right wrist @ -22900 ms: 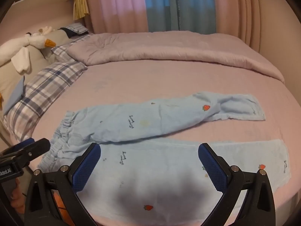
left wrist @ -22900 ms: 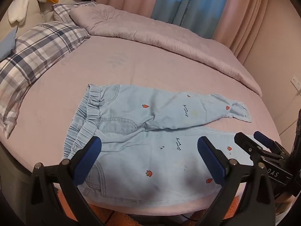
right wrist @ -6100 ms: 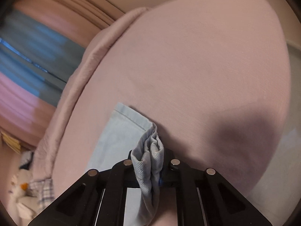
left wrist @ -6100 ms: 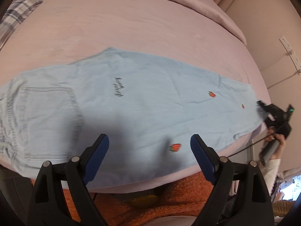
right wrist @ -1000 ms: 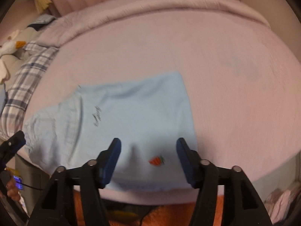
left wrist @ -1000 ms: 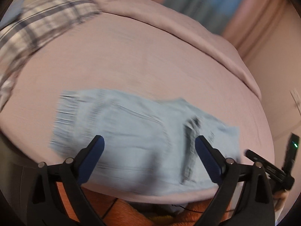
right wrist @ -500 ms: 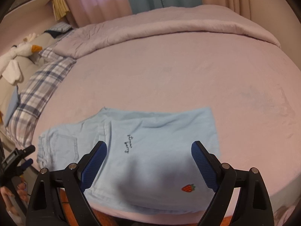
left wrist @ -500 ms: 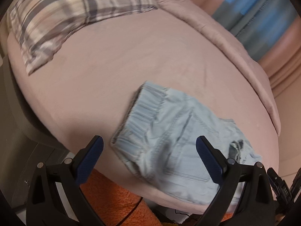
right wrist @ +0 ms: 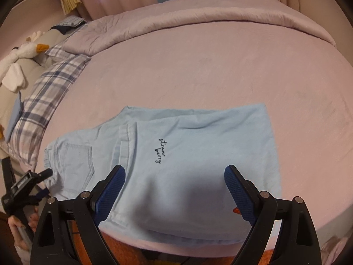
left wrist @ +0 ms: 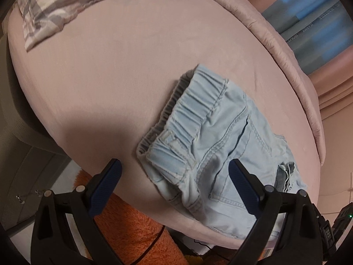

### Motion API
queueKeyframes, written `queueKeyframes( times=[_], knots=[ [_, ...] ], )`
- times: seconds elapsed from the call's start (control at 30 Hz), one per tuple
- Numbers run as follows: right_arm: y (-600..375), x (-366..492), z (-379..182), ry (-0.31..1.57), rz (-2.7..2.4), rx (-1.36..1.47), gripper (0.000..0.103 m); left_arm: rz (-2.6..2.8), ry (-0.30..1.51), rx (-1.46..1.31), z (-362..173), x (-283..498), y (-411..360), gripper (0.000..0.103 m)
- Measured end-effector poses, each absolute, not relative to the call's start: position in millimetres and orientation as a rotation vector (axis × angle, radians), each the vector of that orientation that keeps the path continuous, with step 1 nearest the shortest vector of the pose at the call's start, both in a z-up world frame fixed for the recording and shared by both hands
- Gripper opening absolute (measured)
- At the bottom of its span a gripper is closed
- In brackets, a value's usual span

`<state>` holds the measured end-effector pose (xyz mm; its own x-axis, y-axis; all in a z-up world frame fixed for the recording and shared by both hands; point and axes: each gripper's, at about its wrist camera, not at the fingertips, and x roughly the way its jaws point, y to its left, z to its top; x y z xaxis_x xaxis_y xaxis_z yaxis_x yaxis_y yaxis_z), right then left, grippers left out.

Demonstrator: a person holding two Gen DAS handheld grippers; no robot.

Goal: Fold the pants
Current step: 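Move the left tool to the elastic waistband and grasp it, then lift the waistband with the left tool and fold it over the legs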

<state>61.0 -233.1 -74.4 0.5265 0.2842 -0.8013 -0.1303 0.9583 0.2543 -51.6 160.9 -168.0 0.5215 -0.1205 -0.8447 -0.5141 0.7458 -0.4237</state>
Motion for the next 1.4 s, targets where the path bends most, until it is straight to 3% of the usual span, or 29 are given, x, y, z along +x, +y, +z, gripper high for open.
queueKeyframes(
  times=[0.47,0.73,1.03,1.17,1.23,1.4],
  knots=[
    [-237.0,61.1,-79.7,1.01,0.241,0.186,0.091,0.238,1.019,-0.717,-171.7,-46.9,159.5,0.09],
    [-241.0,61.9,-83.3,1.025,0.226,0.201,0.091,0.225,1.014,-0.754,-173.1,-45.0,159.3,0.076],
    [-240.0,61.9,-85.3,1.035,0.228,0.202,0.091,0.137,0.991,-0.918,-179.4,-51.2,166.2,0.074],
    [-239.3,62.1,-86.0,1.038,0.225,0.203,0.091,0.144,0.974,-0.925,-180.8,-50.5,166.1,0.068],
    [-238.0,61.6,-85.9,1.038,0.225,0.207,0.091,0.157,0.971,-0.908,-179.4,-50.4,164.2,0.059],
    [-233.8,62.3,-88.6,1.049,0.231,0.208,0.091,0.176,0.96,-0.907,-177.9,-50.3,164.5,0.054]
  ],
)
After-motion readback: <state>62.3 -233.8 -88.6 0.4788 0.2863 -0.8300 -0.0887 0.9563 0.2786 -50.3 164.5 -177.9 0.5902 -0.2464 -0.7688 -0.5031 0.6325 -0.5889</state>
